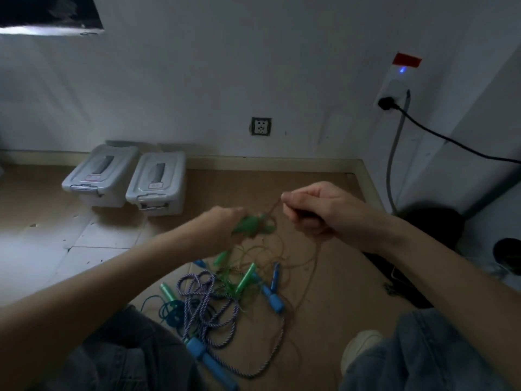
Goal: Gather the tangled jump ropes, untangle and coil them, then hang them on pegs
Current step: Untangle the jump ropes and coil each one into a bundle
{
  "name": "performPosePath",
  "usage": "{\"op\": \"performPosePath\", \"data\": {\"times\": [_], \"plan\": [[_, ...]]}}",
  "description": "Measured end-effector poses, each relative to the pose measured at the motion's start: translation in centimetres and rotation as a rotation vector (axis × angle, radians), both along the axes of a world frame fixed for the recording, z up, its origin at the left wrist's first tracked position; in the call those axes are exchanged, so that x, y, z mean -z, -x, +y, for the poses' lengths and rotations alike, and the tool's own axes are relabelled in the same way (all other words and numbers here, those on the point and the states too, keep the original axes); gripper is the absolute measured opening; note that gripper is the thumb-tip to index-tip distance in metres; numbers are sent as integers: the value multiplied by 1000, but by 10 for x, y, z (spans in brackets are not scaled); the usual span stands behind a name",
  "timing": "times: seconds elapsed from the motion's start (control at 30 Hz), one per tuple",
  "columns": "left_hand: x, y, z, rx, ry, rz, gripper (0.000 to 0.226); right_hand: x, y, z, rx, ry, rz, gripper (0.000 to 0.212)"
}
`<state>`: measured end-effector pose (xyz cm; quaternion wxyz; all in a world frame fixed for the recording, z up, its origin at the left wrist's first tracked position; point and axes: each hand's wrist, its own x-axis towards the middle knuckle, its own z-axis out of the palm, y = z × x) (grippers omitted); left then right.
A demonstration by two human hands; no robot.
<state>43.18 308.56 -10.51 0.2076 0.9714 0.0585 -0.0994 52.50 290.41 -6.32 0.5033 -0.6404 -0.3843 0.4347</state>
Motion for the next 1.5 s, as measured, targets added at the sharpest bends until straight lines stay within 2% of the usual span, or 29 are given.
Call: {"op": "performPosePath", "data": {"times": [0.13, 0.23, 0.27, 0.33, 0.4, 0.5, 0.57, 0.63, 0.73, 0.77, 0.8, 0.9, 0.93, 1.0, 1.03, 1.1, 1.2, 1.27, 1.37, 1.43, 1.5], "plan": [[-3, 9, -29, 308, 112, 72, 21, 4, -14, 1, 207, 106, -77, 39], [-16, 13, -34, 434, 162, 1, 13, 10, -20, -2, 262, 229, -183, 39], [-21, 16, -34, 459, 180, -63, 17, 14, -22, -3, 257, 274, -212, 38], [-31, 17, -30, 416, 232, -223, 27, 20, -23, -4, 219, 368, -209, 38], [-40, 18, -23, 282, 350, -343, 28, 22, -24, -6, 138, 446, -110, 40], [-45, 18, -22, 218, 497, -331, 45, 21, -23, -6, 23, 506, -14, 40], [-45, 16, -25, 195, 591, -295, 33, 22, -19, -5, -28, 449, -15, 32], [-49, 13, -25, 87, 760, -258, 16, 26, -15, -4, -30, 273, 40, 21], [-50, 9, -16, -90, 961, -225, 20, 29, -8, 0, 29, -17, 382, 21], [-50, 8, -13, -118, 1006, -219, 20, 27, -6, 1, 33, -66, 443, 19], [-49, 6, -10, -136, 1020, -222, 19, 26, -4, 2, 42, -73, 419, 17], [-46, 1, 4, -263, 932, -335, 16, 22, -1, 3, 61, 54, 74, 16], [-45, -2, 12, -344, 858, -418, 17, 21, 0, 3, 41, 92, 37, 19], [-42, -6, 27, -454, 625, -540, 18, 16, 3, 3, -46, 92, 135, 28], [-39, -7, 31, -469, 509, -517, 20, 13, 4, 2, -91, 78, 194, 30], [-28, -9, 30, -458, 325, -327, 23, 6, 5, 0, -171, 69, 243, 29], [-9, -7, 11, -192, 40, -93, 15, -1, 3, -3, -160, 35, 217, 30], [-4, -2, -5, 32, -17, 13, 19, -4, -1, -5, -72, 49, 144, 33], [-7, 6, -23, 253, -68, 116, 19, -5, -9, -8, 50, 117, -15, 35], [-15, 9, -29, 365, -7, 104, 14, -3, -15, -9, 137, 203, -185, 36], [-28, 12, -28, 429, 154, 53, 8, 0, -21, -9, 224, 287, -320, 34]]}}
